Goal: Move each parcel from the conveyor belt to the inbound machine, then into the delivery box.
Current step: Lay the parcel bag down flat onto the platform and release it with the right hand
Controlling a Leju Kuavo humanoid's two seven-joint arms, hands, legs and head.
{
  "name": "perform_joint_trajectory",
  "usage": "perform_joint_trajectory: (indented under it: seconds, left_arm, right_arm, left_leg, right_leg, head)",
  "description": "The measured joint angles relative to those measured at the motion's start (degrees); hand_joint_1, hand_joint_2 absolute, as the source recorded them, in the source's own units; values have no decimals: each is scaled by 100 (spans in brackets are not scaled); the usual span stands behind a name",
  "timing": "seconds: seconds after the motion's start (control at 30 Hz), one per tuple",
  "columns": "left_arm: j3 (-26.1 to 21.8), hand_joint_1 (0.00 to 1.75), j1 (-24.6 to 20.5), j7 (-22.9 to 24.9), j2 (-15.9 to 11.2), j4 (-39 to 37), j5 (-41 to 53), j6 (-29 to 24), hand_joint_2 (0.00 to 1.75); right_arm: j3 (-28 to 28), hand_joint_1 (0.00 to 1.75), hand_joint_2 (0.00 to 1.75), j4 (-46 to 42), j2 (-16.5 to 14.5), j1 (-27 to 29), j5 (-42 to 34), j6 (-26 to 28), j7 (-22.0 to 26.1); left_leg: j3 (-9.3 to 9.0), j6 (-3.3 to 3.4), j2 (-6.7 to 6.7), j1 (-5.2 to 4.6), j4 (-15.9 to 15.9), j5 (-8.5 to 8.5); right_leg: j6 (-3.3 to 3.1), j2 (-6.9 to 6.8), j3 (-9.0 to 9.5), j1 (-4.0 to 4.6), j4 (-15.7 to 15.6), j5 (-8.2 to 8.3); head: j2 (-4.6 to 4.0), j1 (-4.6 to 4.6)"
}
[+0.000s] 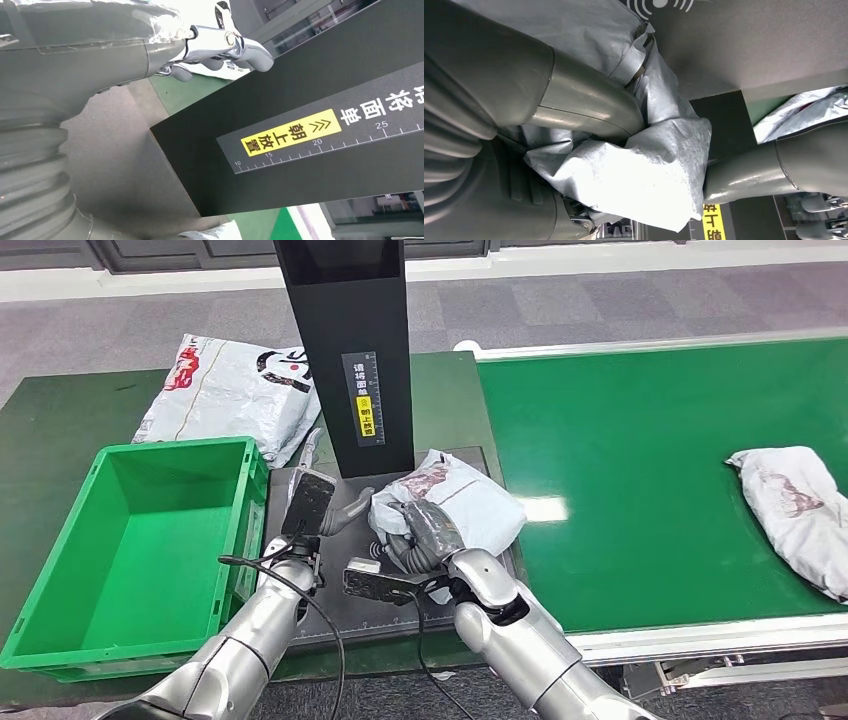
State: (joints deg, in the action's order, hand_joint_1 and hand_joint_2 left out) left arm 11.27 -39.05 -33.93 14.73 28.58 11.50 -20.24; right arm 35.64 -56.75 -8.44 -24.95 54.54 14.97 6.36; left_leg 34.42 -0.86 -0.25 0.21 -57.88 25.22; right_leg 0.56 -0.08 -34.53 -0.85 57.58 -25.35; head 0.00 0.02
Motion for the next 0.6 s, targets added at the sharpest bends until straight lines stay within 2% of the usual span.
perform_joint_trajectory:
  seconds: [0.4,0.6]
  left_arm:
    - [1,0,-1,0,0,-8,0,0,175]
    - [1,0,-2,-1,-2,-10,0,21,175]
  right_arm:
    - [17,175,175,25,0,-7,-18,-16,7]
    - [93,175,175,137,-1,-58,-345,-482,98]
  left_leg:
    - [0,0,0,0,0,0]
    - [0,0,0,0,0,0]
  right_leg:
    - [0,0,0,-1,0,0]
    - [0,0,0,0,0,0]
  head:
    - [0,0]
    - [0,0]
